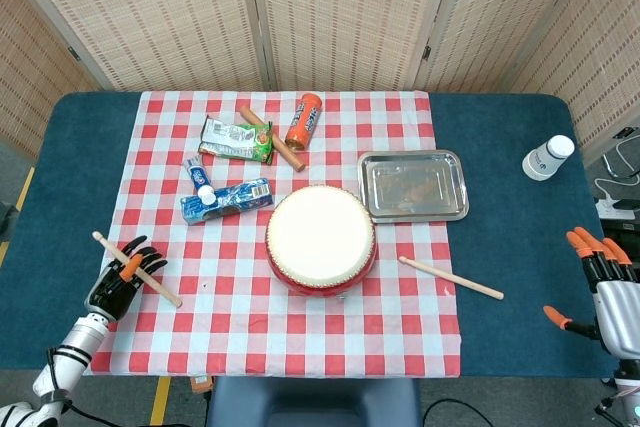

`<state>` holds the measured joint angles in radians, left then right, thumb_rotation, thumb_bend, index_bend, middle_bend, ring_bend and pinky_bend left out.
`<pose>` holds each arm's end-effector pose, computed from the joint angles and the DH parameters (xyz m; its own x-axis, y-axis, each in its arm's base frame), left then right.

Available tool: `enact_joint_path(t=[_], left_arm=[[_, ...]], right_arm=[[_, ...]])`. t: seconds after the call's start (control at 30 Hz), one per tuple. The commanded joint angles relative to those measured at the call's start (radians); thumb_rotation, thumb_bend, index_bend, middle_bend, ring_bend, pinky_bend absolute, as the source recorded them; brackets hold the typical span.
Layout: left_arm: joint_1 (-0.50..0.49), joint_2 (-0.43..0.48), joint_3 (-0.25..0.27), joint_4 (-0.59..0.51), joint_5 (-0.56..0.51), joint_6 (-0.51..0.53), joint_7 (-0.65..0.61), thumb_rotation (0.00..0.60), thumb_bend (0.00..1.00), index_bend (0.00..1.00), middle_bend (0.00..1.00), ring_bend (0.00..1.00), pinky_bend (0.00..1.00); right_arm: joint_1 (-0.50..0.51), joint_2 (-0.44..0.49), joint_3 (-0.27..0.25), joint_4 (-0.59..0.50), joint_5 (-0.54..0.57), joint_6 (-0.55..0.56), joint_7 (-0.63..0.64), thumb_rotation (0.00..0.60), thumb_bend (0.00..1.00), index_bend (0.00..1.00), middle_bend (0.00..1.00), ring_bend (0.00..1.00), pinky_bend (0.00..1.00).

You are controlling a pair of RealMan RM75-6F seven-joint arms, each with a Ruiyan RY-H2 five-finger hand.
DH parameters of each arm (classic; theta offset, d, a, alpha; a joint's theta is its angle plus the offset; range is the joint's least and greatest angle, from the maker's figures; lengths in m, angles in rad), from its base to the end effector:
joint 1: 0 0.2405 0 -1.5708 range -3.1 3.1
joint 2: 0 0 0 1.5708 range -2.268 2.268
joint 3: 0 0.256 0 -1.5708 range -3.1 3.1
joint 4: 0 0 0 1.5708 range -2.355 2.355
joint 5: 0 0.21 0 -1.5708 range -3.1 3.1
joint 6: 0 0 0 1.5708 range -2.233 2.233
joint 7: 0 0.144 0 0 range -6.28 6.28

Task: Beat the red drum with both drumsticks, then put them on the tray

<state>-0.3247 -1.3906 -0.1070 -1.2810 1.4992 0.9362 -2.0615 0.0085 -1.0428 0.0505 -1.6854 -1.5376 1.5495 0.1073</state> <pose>-0.3239 0.2620 0.0405 -0.9998 -0.0087 0.0158 0.0107 0.4151 0.9097 -0.3060 -0.1570 0.1828 0.3002 0.0342 0.9533 -0.9539 0.0160 0.2998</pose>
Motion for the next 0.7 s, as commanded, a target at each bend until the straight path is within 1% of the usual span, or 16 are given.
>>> enact_joint_path(t=[0.03, 0.07, 0.1, 0.2, 0.27, 0.37, 0.43, 0.53, 0.7], left_arm=[[-0.01, -0.004, -0.004, -0.006, -0.032, -0.008, 0.06, 0.542, 0.32, 0.37, 0.52, 0.46, 0.38], [-0.011, -0.005, -0.005, -0.01, -0.041, -0.01, 0.077, 0.515, 0.3, 0.39, 0.54, 0.47, 0.38], [-0.013, -0.006, -0.007, -0.014, -0.046, -0.009, 0.086, 0.475, 0.29, 0.4, 0.55, 0.48, 0.39], [-0.015, -0.004, -0.008, -0.025, -0.052, -0.002, 0.111, 0.38, 0.25, 0.41, 0.56, 0.49, 0.41], [-0.014, -0.004, -0.01, -0.032, -0.057, 0.007, 0.135, 0.308, 0.23, 0.43, 0.58, 0.51, 0.46], [-0.016, -0.003, -0.007, -0.039, -0.052, 0.022, 0.186, 0.222, 0.22, 0.46, 0.62, 0.54, 0.51], [-0.013, -0.003, 0.0, -0.045, -0.039, 0.043, 0.223, 0.186, 0.22, 0.48, 0.63, 0.55, 0.52], [-0.007, -0.002, 0.012, -0.054, -0.024, 0.069, 0.262, 0.157, 0.22, 0.5, 0.63, 0.55, 0.51], [0.001, -0.004, 0.044, -0.059, 0.012, 0.104, 0.297, 0.138, 0.22, 0.51, 0.63, 0.55, 0.51]], right_arm=[[-0.001, 0.0, 0.0, 0.0, -0.001, 0.002, 0.0, 0.6, 0.0, 0.08, 0.03, 0.03, 0.08], [-0.002, 0.001, 0.0, -0.001, -0.001, 0.002, -0.001, 0.6, 0.0, 0.08, 0.03, 0.03, 0.08], [-0.002, 0.001, 0.0, -0.001, -0.001, 0.003, 0.0, 0.6, 0.0, 0.08, 0.03, 0.03, 0.08], [-0.001, 0.001, 0.001, -0.002, -0.003, 0.004, -0.001, 0.6, 0.0, 0.08, 0.03, 0.03, 0.08], [-0.001, 0.0, 0.001, -0.002, -0.004, 0.004, -0.002, 0.6, 0.0, 0.08, 0.03, 0.03, 0.08], [0.001, -0.001, 0.001, -0.002, -0.004, 0.0, -0.004, 0.6, 0.0, 0.08, 0.03, 0.03, 0.08], [0.002, -0.001, 0.001, -0.002, -0.004, -0.001, -0.004, 0.6, 0.0, 0.08, 0.03, 0.03, 0.08], [0.002, 0.0, 0.002, -0.004, -0.004, 0.0, -0.006, 0.6, 0.0, 0.08, 0.03, 0.03, 0.08], [0.001, 0.001, 0.002, -0.008, -0.005, 0.003, -0.009, 0.6, 0.0, 0.08, 0.03, 0.03, 0.08]])
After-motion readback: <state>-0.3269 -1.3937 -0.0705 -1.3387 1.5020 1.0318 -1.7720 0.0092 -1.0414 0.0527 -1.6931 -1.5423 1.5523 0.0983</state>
